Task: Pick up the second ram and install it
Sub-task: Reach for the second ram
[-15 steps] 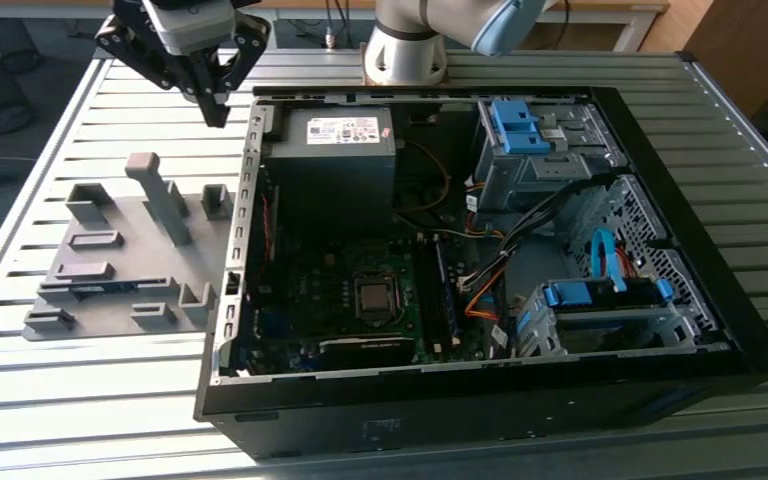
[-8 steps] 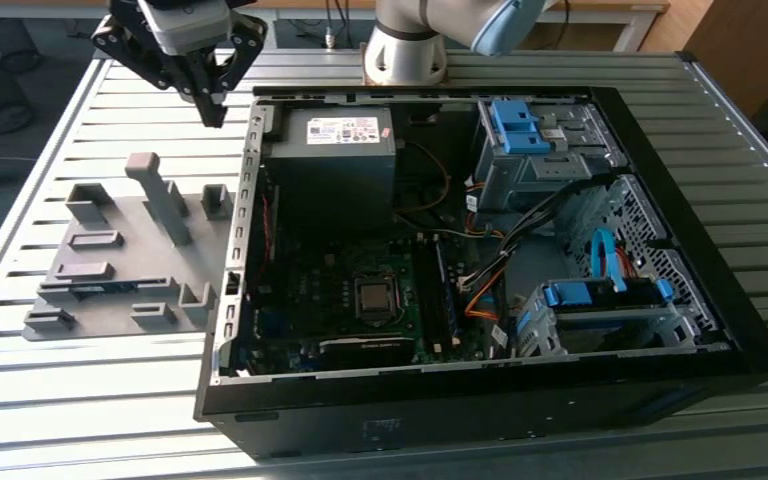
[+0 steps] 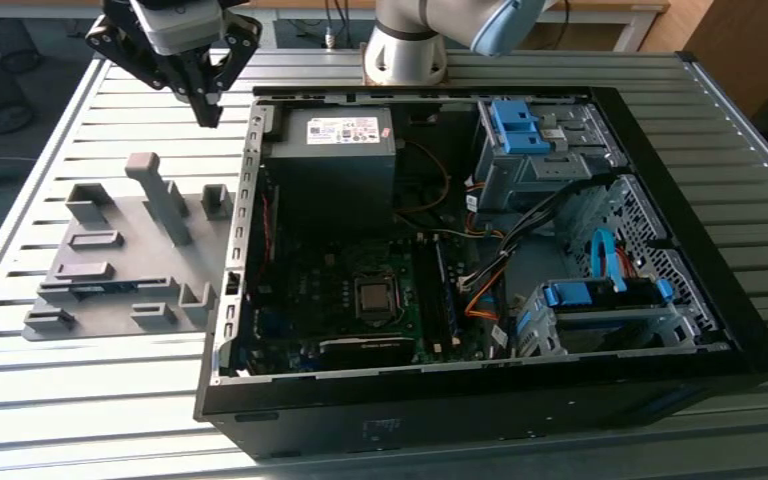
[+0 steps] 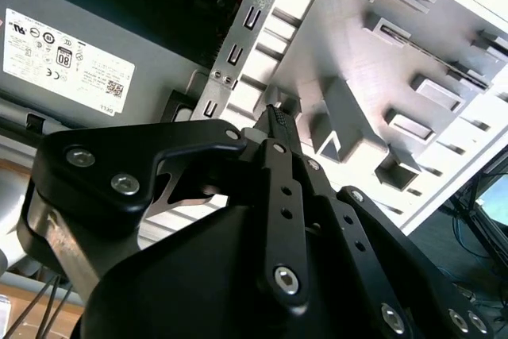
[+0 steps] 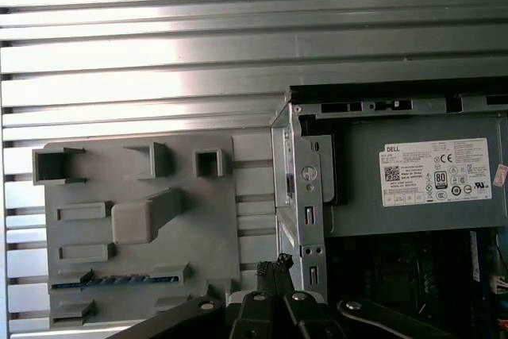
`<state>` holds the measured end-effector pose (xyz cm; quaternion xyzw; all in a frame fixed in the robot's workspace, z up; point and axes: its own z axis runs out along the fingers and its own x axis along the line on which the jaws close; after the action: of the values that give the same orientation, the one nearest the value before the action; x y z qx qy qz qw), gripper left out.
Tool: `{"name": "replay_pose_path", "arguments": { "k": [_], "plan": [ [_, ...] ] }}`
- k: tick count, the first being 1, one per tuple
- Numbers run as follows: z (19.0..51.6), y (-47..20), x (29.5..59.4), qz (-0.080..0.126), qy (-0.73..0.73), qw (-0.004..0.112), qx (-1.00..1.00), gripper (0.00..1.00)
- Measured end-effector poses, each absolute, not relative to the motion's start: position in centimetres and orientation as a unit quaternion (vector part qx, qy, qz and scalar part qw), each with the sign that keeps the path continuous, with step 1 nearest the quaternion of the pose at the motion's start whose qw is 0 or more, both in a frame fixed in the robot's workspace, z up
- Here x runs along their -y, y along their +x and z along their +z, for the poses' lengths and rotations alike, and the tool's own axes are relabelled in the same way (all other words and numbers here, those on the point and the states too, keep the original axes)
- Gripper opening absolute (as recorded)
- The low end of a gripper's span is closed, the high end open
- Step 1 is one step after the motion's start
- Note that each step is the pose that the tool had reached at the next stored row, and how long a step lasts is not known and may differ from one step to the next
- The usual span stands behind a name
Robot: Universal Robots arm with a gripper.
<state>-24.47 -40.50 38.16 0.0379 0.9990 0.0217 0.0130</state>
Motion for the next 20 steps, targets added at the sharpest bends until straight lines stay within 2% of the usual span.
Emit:
{"name": "replay_pose_path", "arguments": {
  "k": [20],
  "plan": [
    [38.2,-25.9,40.5,0.022,0.038,0.013,-0.999,0.11]
  ]
}}
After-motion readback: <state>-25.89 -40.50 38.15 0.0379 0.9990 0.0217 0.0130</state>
